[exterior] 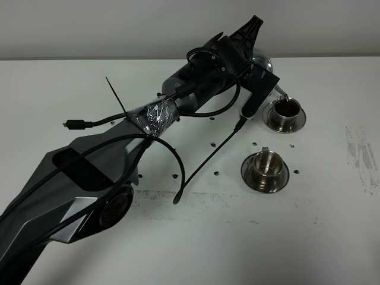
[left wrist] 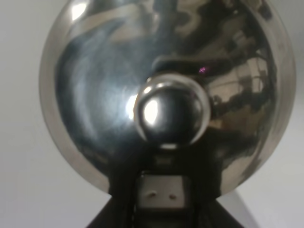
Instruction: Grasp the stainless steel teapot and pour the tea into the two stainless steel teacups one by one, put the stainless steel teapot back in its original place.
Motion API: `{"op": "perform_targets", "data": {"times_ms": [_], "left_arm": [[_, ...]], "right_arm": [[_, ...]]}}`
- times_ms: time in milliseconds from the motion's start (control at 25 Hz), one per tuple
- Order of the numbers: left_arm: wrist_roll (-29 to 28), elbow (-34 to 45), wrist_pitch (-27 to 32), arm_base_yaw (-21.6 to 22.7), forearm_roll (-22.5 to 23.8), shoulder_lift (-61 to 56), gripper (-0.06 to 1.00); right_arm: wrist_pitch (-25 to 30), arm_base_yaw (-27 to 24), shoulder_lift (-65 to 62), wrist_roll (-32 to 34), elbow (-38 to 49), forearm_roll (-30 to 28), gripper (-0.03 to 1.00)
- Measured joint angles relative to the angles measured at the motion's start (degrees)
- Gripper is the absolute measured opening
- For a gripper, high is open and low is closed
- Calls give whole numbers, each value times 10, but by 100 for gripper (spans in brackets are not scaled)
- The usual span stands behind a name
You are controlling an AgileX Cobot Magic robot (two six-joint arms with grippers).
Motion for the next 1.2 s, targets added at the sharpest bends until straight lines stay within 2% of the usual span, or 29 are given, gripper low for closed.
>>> {"op": "perform_targets", "data": {"times_ms": [400, 600, 840, 960, 1080, 1200], "left_arm": [[-14, 0, 42, 22, -69, -15, 19], [-43, 0, 51, 31, -111, -17, 19], [-112, 13, 90, 39, -181, -48, 19], [-131, 88, 80, 45, -195, -102, 19], [-146, 216, 48, 47, -201, -173, 19], [-182, 336, 18, 55, -234, -238, 19]], "right_arm": [[-1, 0, 0, 0, 0, 0, 39], [-1, 0, 0, 0, 0, 0, 39], [0, 0, 0, 0, 0, 0, 39], [0, 0, 0, 0, 0, 0, 39], [0, 0, 0, 0, 0, 0, 39], [0, 0, 0, 0, 0, 0, 39]]}}
